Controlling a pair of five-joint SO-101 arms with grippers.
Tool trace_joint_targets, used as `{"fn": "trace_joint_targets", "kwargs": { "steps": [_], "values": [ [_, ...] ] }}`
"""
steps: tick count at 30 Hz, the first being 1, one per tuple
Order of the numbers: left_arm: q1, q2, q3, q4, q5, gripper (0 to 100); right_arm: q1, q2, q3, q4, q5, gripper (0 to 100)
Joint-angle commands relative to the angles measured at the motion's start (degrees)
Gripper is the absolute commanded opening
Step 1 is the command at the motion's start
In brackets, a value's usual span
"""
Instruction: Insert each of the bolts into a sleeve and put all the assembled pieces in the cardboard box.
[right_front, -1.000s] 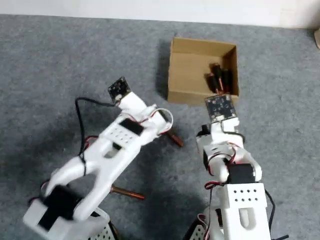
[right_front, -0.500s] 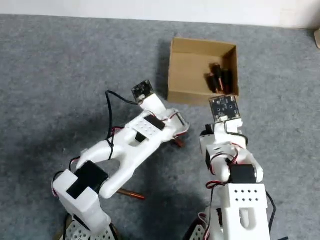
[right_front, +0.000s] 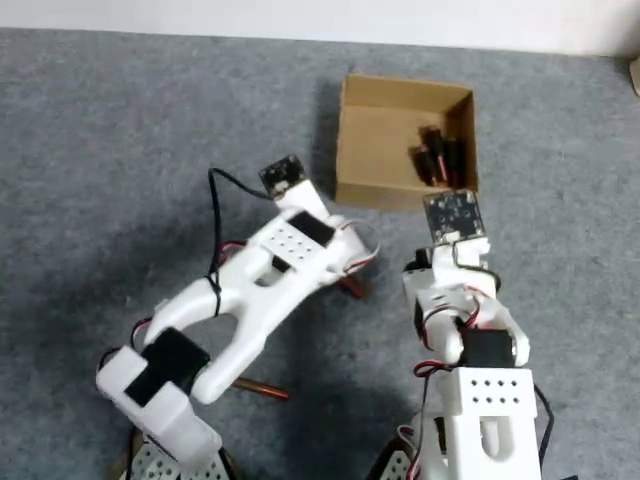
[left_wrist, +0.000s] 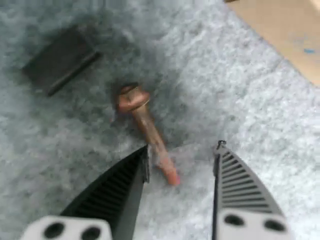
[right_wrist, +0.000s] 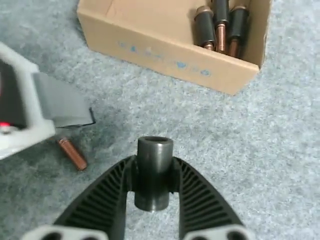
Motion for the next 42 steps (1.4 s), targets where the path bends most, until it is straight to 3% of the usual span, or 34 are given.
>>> {"fn": "trace_joint_targets", "kwargs": {
  "steps": [1, 15, 21, 26, 31, 37, 39, 42],
  "values": [
    [-0.48, -4.18, -2.77, 1.85, 0.35, 20, 0.48, -1.01, -0.48, -1.27, 0.62, 0.5],
    [-2.59, -4.00, 3.21, 1.41, 0.62, 21, 0.48, -1.01, -0.40, -1.27, 0.62, 0.5],
    [-5.49, -1.01, 2.77, 1.14, 5.80, 21, 0.31, -1.01, 0.40, -1.36, 0.62, 0.5],
    [-5.05, 7.78, 1.80, -6.07, 5.80, 20, 0.22, -1.01, 1.89, -3.65, 0.62, 0.5],
    [-4.88, 9.19, -3.30, -0.88, 5.80, 20, 0.22, -1.01, 1.98, -3.65, 0.62, 0.5],
    [-4.35, 9.19, -3.21, -1.85, 5.80, 20, 0.22, -1.01, 1.98, -3.65, 0.62, 0.5],
    [-4.44, 9.19, -3.21, -1.49, 5.80, 16, 0.22, -1.01, 2.07, -3.65, 0.62, 0.5],
    [-5.05, 9.19, -3.30, -1.49, 5.54, 0, 0.22, -1.01, 2.07, -3.65, 0.62, 0.5]
  ]
}}
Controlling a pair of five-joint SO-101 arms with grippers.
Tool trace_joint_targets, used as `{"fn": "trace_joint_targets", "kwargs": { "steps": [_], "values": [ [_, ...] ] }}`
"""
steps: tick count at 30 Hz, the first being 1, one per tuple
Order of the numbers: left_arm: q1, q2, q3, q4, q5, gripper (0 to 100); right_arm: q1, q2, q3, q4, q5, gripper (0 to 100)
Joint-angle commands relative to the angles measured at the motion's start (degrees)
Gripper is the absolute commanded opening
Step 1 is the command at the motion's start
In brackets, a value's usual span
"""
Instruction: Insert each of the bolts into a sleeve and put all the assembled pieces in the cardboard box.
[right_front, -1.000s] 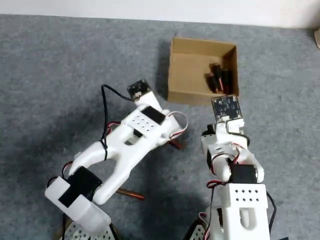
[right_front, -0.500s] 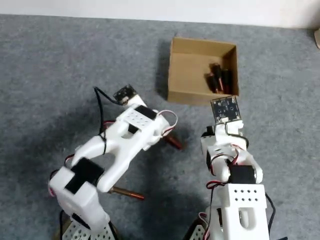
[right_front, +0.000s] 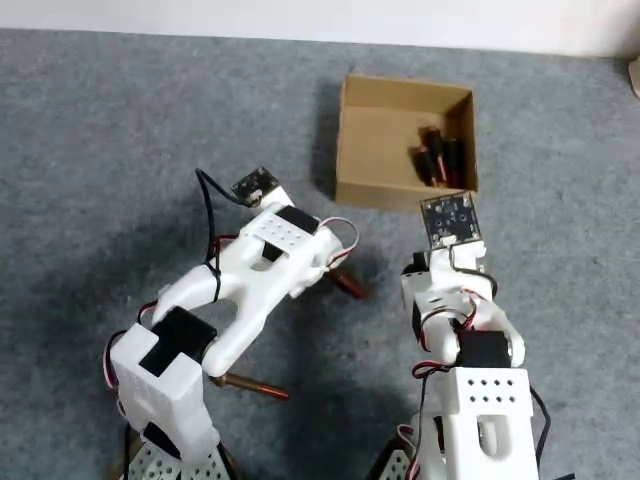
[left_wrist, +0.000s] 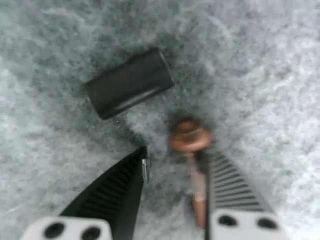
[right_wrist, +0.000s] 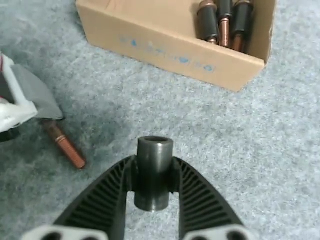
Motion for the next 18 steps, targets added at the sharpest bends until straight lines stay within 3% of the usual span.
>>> {"fn": "trace_joint_targets", "kwargs": {
  "steps": [1, 6, 9, 11, 16, 18],
  "values": [
    [-0.22, 0.04, -2.15, -0.26, 0.00, 2, 0.22, -1.01, -0.48, -1.45, 0.62, 0.5],
    [0.22, -0.31, -2.15, 0.53, -0.88, 1, 0.22, -1.01, -0.48, -1.45, 0.62, 0.5],
    [2.59, -0.66, -2.51, 3.16, -6.15, 0, 0.22, -1.01, -0.48, -1.45, 0.62, 0.5],
    [4.62, -2.15, -2.86, 6.07, -12.31, 0, 0.22, -1.01, -0.48, -1.45, 0.62, 0.5],
    [10.15, -9.19, -2.24, 12.13, -37.10, 0, 0.13, -1.01, -0.48, -1.45, 0.62, 0.5],
    [10.86, -11.91, -0.04, 11.96, -43.69, 0, -1.10, -1.01, -0.40, -1.45, 0.62, 0.5]
  ]
}}
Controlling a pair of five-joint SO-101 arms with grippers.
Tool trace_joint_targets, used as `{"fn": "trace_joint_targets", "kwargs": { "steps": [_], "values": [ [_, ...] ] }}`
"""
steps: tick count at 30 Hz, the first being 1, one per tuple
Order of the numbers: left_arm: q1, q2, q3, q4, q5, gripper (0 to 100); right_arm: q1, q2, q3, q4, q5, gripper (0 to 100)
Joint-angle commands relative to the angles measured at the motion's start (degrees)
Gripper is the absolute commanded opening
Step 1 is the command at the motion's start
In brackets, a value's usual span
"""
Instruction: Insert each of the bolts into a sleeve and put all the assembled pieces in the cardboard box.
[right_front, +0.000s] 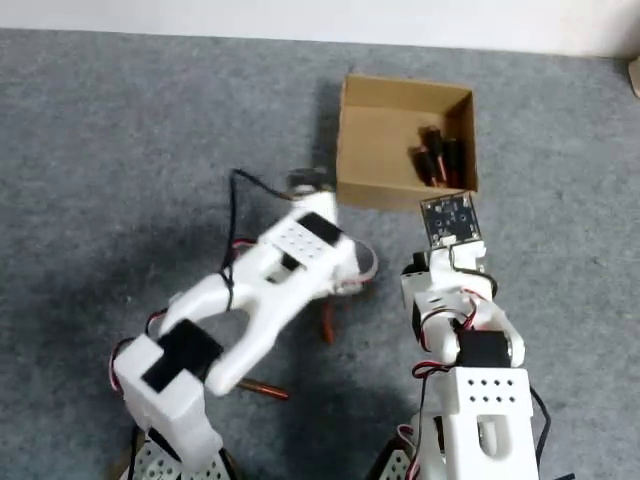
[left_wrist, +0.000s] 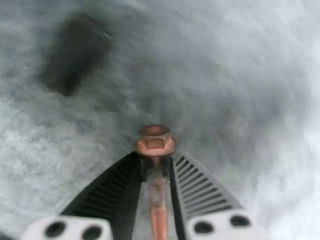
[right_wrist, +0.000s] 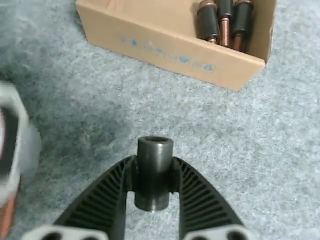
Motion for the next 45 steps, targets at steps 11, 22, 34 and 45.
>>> {"fn": "trace_joint_targets", "kwargs": {
  "steps": [11, 22, 34, 45],
  "values": [
    [1.45, -30.73, 14.90, 0.26, -19.87, 0, -5.49, -1.10, 4.62, -7.16, 0.35, 0.5],
    [-8.31, -60.09, 30.29, -2.81, -26.73, 0, -8.84, -1.10, 8.57, -14.64, -2.29, 0.5],
    [-10.68, -85.67, 45.41, -9.05, -30.33, 0, -14.64, -17.80, 19.56, -17.89, -2.73, 0.5],
    [-10.68, -103.08, 55.08, -16.09, -29.98, 0, -15.34, -38.99, 23.08, -6.20, -3.34, 0.5]
  ]
}}
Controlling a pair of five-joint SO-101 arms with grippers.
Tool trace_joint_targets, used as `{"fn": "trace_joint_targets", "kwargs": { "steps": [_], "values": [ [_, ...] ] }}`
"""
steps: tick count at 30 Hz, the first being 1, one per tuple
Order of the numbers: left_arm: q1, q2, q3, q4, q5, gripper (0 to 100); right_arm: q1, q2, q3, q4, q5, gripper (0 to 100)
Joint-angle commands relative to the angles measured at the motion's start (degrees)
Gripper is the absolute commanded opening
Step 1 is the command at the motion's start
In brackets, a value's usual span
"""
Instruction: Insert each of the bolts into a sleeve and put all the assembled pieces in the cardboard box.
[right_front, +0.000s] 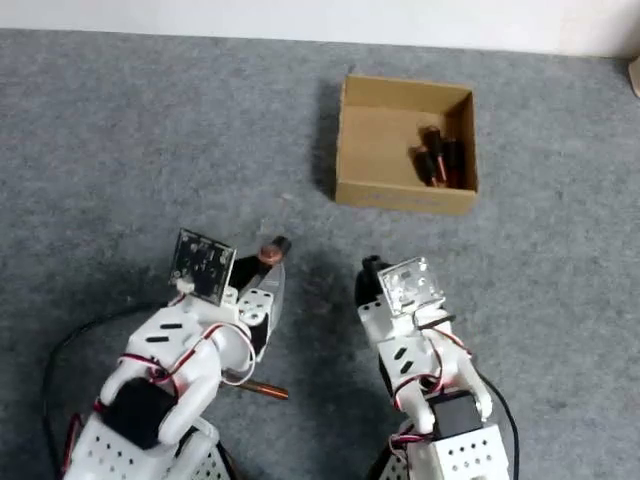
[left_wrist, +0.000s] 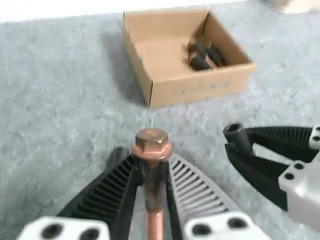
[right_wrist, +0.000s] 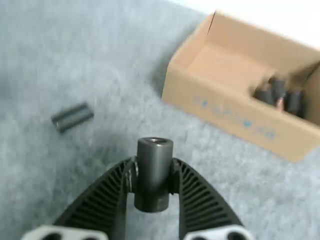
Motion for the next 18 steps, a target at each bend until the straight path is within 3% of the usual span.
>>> {"fn": "trace_joint_targets", "kwargs": {
  "steps": [1, 8, 13, 18],
  "values": [
    [-0.75, -3.65, 3.21, -9.93, 0.18, 0, -1.63, -1.98, -3.12, -0.31, -2.29, 0.5],
    [-6.81, -13.85, 21.93, -42.20, 1.41, 0, -8.40, -3.56, -3.03, -5.67, -3.69, 0.5],
    [-7.08, -14.46, 22.46, -45.01, 1.85, 0, -9.01, -3.82, -2.86, -6.90, -3.69, 0.5],
    [-0.84, -14.29, 20.97, -45.10, 2.02, 0, -13.49, -3.82, -1.80, -6.55, -3.69, 0.5]
  ]
}}
